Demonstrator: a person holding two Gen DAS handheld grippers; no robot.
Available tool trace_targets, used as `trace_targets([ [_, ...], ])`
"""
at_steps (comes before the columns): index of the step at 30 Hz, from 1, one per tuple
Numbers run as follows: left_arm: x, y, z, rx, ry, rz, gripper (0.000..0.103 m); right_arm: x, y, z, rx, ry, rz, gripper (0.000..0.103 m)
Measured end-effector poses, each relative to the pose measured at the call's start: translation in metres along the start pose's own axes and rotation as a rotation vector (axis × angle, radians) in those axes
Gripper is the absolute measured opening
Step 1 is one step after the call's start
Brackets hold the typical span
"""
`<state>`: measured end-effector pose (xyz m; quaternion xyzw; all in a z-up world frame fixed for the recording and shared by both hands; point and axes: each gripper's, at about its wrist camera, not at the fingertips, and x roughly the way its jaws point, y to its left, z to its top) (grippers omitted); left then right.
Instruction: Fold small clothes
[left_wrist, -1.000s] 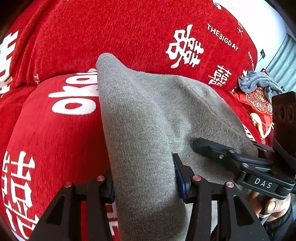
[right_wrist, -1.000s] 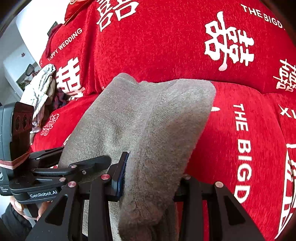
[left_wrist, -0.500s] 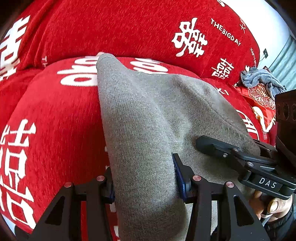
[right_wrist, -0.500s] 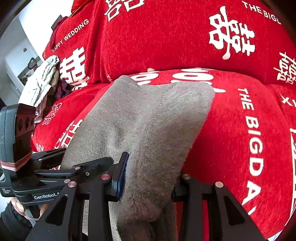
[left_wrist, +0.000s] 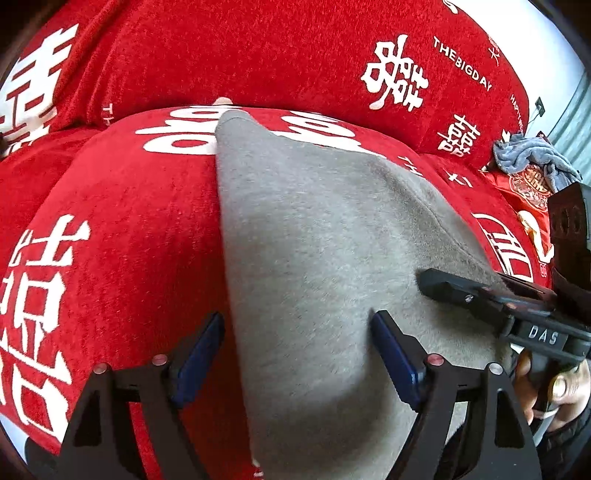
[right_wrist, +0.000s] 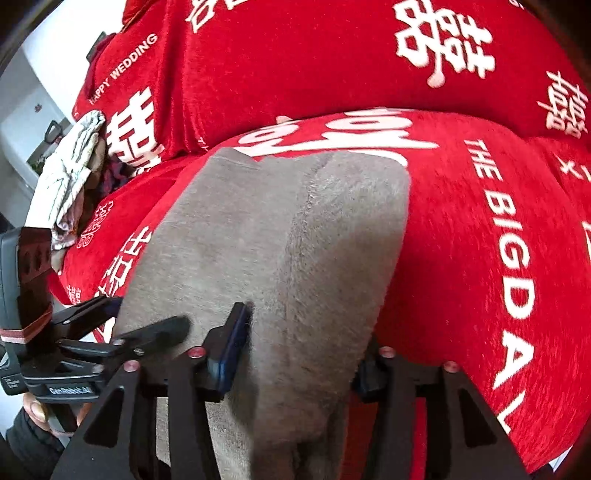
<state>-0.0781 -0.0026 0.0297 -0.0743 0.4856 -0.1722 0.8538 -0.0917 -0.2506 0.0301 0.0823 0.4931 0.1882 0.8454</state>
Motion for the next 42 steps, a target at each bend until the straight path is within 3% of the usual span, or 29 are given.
trace_targets([
  [3,-0.011,0.002,-0.003,0.008,-0.011,0.035,0.083,-0.012,-0.006,-0.005,0.01,-0.026,-0.019,0.055],
  [7,-0.045,0.003,-0.01,0.02,-0.1,0.072,0.083,-0.05,-0.001,-0.016,-0.067,-0.126,-0.104,0.055],
  [11,-0.059,-0.004,-0.019,0.063,-0.123,0.127,0.083,-0.074,0.01,-0.032,-0.151,-0.175,-0.053,0.055],
  [18,-0.043,-0.007,-0.044,0.126,-0.087,0.212,0.083,-0.071,0.029,-0.064,-0.261,-0.166,0.016,0.055],
  [22,-0.036,0.005,-0.046,0.069,-0.07,0.169,0.089,-0.039,0.012,-0.071,-0.212,-0.065,-0.013,0.054],
  [24,-0.043,0.0,-0.039,0.079,-0.08,0.171,0.089,-0.042,0.009,-0.071,-0.2,-0.074,0.008,0.054],
  [27,-0.051,-0.014,-0.013,0.121,-0.131,0.205,0.089,-0.055,0.013,-0.056,-0.23,-0.111,0.015,0.054],
  [29,-0.042,-0.022,0.011,0.138,-0.124,0.247,0.089,-0.057,0.017,-0.037,-0.24,-0.129,0.002,0.055],
  [33,0.003,-0.025,0.048,0.159,-0.018,0.331,0.089,-0.034,0.01,0.005,-0.201,-0.105,-0.005,0.055],
  [38,0.035,-0.02,0.064,0.159,0.03,0.332,0.09,0.013,-0.02,0.04,-0.083,-0.006,-0.012,0.055],
  [40,0.04,-0.018,0.066,0.143,0.031,0.34,0.098,0.026,-0.029,0.044,-0.057,0.009,-0.014,0.06],
  [42,0.041,-0.013,0.066,0.122,0.035,0.319,0.098,0.031,-0.033,0.044,-0.044,0.004,-0.006,0.062],
])
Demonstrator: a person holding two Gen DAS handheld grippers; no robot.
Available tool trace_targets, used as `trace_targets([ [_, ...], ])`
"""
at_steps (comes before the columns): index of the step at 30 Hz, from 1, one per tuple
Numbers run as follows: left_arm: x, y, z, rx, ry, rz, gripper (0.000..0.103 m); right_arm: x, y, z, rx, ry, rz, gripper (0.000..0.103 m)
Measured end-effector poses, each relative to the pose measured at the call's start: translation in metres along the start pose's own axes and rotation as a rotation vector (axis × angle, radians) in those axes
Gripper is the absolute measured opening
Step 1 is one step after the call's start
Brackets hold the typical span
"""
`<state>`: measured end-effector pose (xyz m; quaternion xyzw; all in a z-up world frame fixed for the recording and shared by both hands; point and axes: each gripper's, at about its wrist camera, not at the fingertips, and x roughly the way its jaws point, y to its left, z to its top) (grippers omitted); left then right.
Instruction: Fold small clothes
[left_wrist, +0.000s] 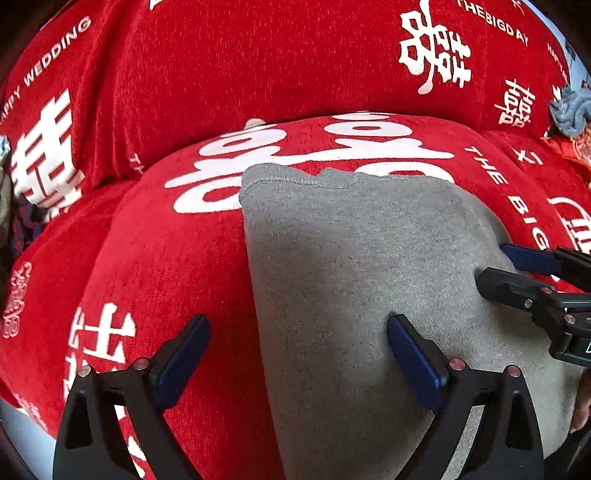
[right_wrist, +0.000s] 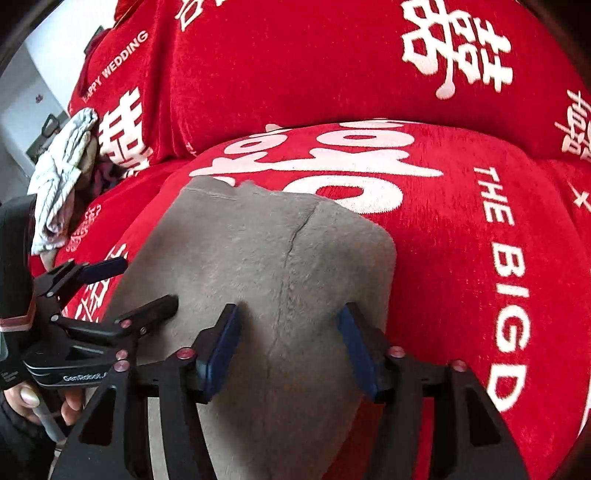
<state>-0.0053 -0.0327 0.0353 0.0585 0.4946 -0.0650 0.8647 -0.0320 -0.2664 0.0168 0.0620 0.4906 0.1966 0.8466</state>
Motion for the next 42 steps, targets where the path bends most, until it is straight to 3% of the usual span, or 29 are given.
trace_targets([
  [4,-0.018,0.001,-0.006,-0.023,-0.032,-0.007,0.098,-0.019,0.014,-0.005,-0.032,-0.037,-0.069,0.062],
  [8,-0.043,-0.011,-0.023,0.03,-0.087,0.014,0.098,-0.057,0.05,-0.035,-0.155,-0.146,-0.032,0.062],
  [13,-0.047,-0.017,-0.044,0.051,-0.1,0.052,0.098,-0.044,0.063,-0.07,-0.203,-0.098,-0.049,0.061],
  [18,-0.063,-0.017,-0.065,0.018,-0.144,0.008,0.098,-0.054,0.065,-0.086,-0.181,-0.128,-0.091,0.062],
  [23,-0.102,-0.025,-0.083,0.013,-0.293,-0.002,0.098,-0.081,0.078,-0.102,-0.178,-0.156,-0.131,0.062],
  [27,-0.115,-0.028,-0.088,-0.027,-0.309,0.033,0.098,-0.1,0.089,-0.11,-0.183,-0.208,-0.187,0.065],
  [34,-0.13,-0.025,-0.105,-0.097,-0.322,0.111,0.098,-0.113,0.104,-0.126,-0.15,-0.211,-0.245,0.065],
  [42,-0.154,-0.009,-0.131,-0.209,-0.42,0.084,0.098,-0.124,0.113,-0.142,-0.111,-0.219,-0.308,0.066],
])
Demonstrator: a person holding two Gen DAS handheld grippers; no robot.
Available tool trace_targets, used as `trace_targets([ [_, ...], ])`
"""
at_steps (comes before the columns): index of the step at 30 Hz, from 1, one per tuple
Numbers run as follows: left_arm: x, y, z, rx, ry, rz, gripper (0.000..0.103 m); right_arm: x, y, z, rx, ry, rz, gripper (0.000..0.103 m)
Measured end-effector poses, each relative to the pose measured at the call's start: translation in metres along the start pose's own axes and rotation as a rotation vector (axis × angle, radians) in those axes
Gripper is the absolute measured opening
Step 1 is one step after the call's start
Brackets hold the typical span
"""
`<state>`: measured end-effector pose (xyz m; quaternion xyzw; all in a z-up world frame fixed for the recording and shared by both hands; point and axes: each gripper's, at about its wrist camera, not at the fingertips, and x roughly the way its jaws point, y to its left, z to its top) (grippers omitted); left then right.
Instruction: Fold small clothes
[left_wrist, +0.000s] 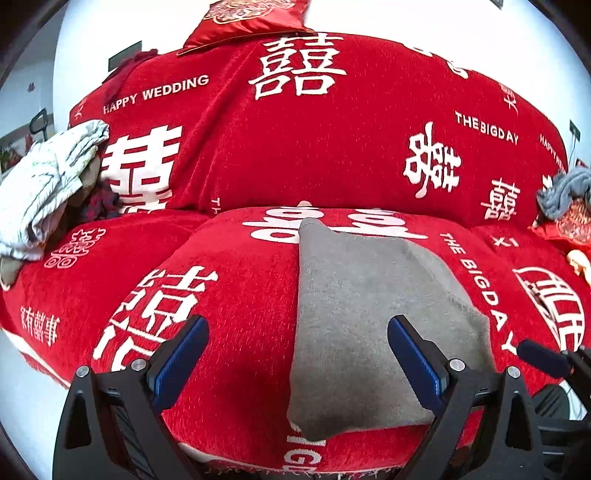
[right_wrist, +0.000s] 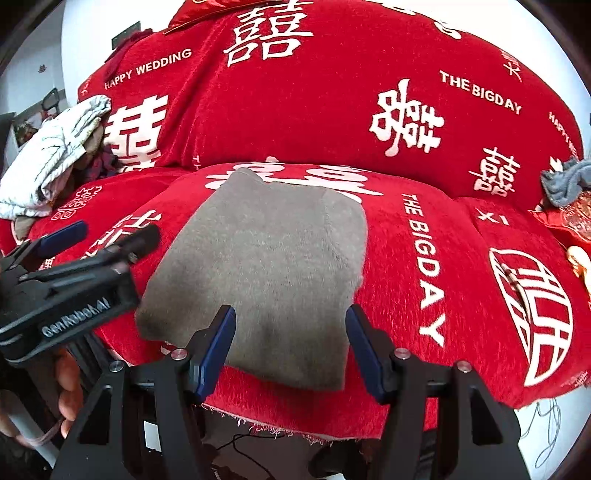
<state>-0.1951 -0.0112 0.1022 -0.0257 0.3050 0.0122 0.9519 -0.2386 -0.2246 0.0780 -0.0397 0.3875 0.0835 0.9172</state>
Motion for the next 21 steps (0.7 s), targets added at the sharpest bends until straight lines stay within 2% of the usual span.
trace_targets([
  [4,-0.009,0.001,-0.003,0.002,0.001,-0.064,0.098,-0.007,0.004,-0.007,0.009,-0.005,-0.024,0.066],
  [7,-0.016,-0.003,-0.007,0.032,-0.014,-0.033,0.098,-0.011,0.006,-0.009,0.006,-0.009,-0.04,0.066],
  [21,-0.029,-0.009,-0.011,0.063,-0.04,-0.011,0.098,-0.022,0.015,-0.01,-0.02,-0.025,-0.056,0.066],
])
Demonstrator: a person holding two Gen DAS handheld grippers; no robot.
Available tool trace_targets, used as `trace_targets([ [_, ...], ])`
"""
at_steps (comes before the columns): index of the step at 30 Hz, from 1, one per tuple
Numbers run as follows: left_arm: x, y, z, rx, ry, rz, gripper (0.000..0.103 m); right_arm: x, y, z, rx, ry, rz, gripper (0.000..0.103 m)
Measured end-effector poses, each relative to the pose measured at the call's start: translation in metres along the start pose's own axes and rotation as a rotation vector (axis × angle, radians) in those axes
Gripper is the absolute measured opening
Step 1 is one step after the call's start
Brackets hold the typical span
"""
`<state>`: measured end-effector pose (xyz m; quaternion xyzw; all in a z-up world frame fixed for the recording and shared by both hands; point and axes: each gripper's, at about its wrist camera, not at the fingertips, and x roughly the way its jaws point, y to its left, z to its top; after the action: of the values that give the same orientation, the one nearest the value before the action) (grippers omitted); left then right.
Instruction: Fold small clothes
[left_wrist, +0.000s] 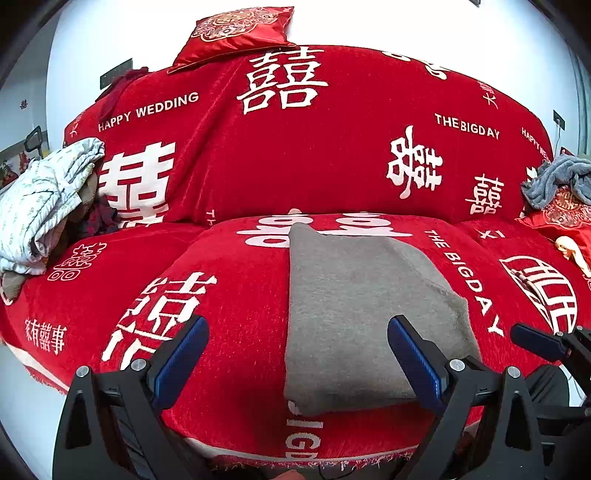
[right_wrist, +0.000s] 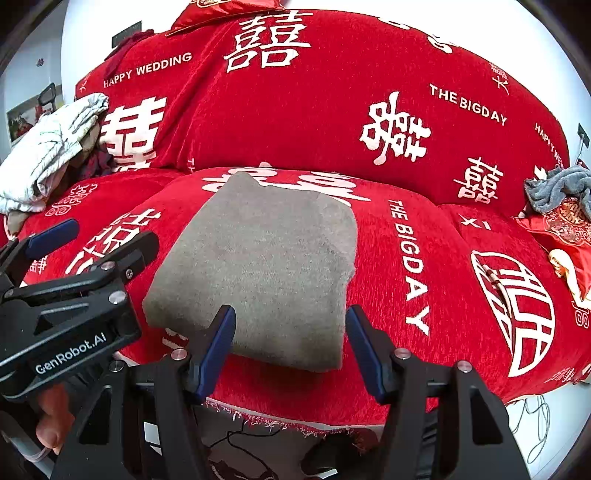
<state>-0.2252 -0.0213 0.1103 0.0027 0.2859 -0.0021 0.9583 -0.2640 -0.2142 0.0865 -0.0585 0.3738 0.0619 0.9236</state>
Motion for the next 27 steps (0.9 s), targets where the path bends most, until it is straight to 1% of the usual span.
trace_targets([
  [19,-0.0053,-0.0021,-0.0007,0.006,-0.002,0.013,0.098,-0.0074,-0.0007,-0.0016,0.008,-0.016,0.014,0.066],
  [27,-0.0046,-0.005,-0.0024,0.027,0.003,0.011,0.098,-0.0076,-0.0043,-0.0017,0.014,-0.018,0.02,0.066],
])
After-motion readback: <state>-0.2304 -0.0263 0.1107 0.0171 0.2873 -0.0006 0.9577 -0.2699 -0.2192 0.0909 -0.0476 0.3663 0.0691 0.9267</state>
